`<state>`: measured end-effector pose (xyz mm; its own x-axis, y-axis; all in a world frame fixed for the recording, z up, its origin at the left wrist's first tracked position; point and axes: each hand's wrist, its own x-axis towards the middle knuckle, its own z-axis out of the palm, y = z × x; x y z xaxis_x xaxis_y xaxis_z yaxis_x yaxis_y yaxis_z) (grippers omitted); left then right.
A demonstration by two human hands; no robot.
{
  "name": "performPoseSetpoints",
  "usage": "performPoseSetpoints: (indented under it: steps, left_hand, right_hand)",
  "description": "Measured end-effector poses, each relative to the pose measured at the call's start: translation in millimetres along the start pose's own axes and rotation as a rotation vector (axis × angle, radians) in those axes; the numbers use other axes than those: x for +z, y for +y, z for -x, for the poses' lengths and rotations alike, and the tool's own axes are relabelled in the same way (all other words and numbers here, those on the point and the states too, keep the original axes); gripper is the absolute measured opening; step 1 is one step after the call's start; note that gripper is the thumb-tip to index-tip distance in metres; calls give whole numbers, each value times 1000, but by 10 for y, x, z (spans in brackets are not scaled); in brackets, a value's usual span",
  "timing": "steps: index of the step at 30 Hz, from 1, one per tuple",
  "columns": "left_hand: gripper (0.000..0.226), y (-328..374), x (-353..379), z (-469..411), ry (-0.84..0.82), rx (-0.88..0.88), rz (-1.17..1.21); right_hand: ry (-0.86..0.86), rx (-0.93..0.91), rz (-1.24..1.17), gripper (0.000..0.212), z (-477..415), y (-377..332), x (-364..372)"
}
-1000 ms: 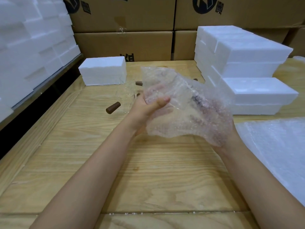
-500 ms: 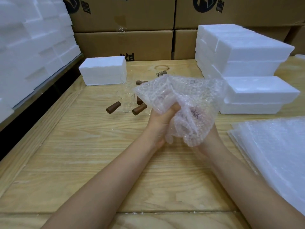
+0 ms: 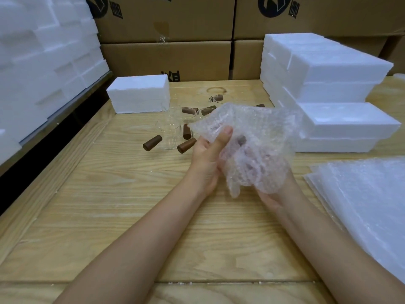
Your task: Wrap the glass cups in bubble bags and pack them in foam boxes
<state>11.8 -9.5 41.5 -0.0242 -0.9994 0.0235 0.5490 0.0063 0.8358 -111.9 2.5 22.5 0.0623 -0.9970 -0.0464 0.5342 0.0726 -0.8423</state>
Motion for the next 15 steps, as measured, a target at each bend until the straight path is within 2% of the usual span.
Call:
performPoseSetpoints:
  steps: [2, 4, 9, 12, 15]
  left_hand:
    - [124, -18, 31, 17, -6, -5, 29]
    - [125, -23, 13, 2, -26, -9, 64]
    - [122, -26, -79, -55, -75, 4, 88]
    - [119, -1, -134, -94, -83, -4, 117]
    - [112, 27, -170, -104, -132, -37, 118]
  right_hand:
    - [1, -35, 127, 28, 12, -16, 14]
    - [-53, -106, 300, 15, 40, -35, 81]
    - [-111, -141, 505, 16, 14, -135, 19]
    - [-1, -160, 611, 17, -52, -210, -84]
    - [143, -302, 681, 9, -105, -270, -174]
